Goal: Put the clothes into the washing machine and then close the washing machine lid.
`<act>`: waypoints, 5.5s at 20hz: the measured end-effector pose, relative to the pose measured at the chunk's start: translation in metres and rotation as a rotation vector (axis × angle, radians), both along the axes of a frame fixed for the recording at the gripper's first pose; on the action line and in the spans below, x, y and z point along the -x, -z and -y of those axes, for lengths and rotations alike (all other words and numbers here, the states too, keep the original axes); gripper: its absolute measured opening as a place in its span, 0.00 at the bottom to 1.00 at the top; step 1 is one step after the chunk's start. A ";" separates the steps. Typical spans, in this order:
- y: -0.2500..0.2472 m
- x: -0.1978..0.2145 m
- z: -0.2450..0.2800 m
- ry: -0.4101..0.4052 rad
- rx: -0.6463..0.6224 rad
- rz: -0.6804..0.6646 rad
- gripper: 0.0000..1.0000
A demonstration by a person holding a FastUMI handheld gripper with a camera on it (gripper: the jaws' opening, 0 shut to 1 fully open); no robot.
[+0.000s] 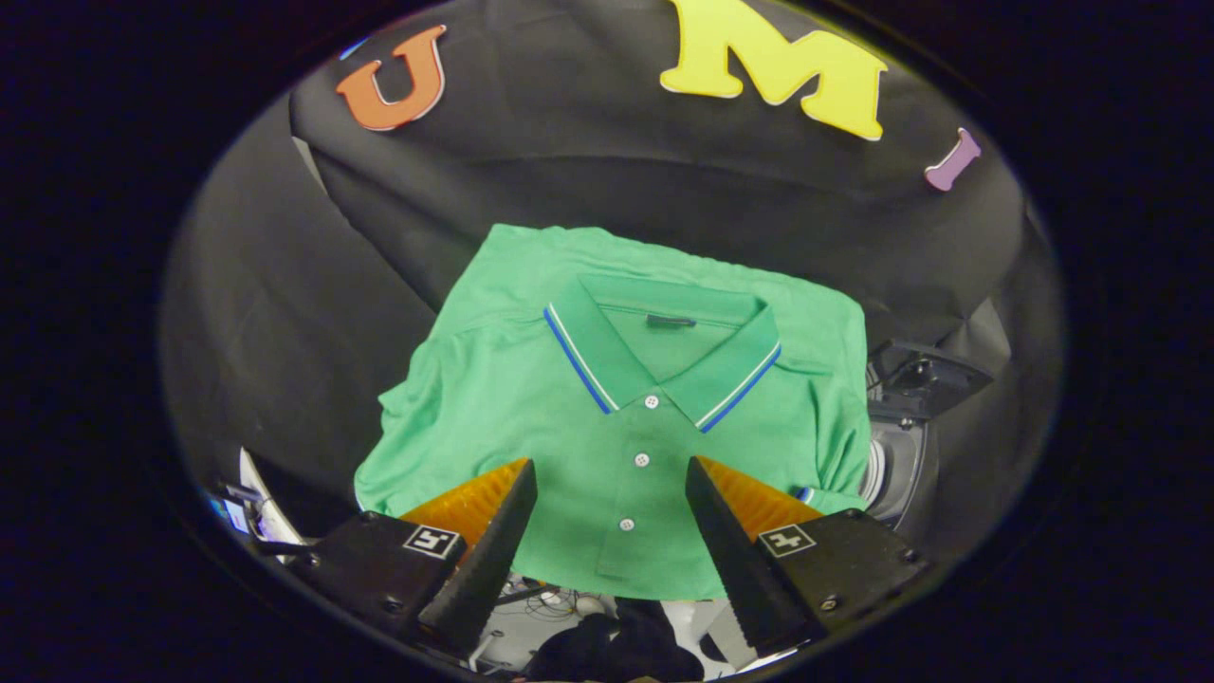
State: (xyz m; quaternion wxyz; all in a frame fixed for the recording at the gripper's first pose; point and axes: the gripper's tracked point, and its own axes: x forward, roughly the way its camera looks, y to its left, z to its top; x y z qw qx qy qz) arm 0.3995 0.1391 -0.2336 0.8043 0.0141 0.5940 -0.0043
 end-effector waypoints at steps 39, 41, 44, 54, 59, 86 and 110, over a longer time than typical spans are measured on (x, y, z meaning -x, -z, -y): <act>-0.017 -0.025 0.036 -0.089 -0.282 -0.097 0.08; -0.028 -0.027 0.040 -0.096 -0.324 -0.083 0.08; -0.048 -0.028 0.049 -0.079 -0.401 -0.057 0.08; -0.102 -0.022 0.080 0.089 -0.507 0.066 0.08; -0.125 -0.012 0.094 0.162 -0.506 0.135 0.08; -0.208 0.079 0.317 0.414 -0.248 0.401 0.08; -0.031 0.086 0.424 0.476 -0.211 0.338 0.08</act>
